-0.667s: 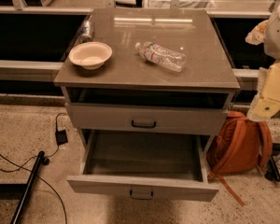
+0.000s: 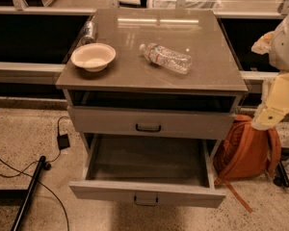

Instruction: Close middle drawer

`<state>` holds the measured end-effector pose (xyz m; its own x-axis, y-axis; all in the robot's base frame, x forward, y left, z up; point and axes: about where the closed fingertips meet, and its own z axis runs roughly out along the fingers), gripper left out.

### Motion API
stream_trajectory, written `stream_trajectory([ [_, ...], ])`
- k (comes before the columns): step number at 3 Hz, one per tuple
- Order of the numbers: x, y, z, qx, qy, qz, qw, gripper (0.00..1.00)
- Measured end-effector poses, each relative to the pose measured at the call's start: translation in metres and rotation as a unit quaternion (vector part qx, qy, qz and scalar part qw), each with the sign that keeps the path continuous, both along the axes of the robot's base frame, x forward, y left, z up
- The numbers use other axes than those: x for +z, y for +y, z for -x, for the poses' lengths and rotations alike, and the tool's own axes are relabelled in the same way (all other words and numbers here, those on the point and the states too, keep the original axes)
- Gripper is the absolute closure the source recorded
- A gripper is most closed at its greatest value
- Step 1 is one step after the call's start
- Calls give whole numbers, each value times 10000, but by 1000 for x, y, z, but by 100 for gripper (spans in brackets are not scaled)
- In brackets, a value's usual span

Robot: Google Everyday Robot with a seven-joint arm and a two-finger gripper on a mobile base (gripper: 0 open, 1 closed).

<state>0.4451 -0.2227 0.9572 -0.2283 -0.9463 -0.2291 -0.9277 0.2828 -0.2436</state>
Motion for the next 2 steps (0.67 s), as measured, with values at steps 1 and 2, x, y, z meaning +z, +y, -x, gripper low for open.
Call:
stream_trajectory([
  [1,-45,-6,4,133,-28,-181,9997,0],
  [2,-152,-8,24,495,10,-335,9982,0],
])
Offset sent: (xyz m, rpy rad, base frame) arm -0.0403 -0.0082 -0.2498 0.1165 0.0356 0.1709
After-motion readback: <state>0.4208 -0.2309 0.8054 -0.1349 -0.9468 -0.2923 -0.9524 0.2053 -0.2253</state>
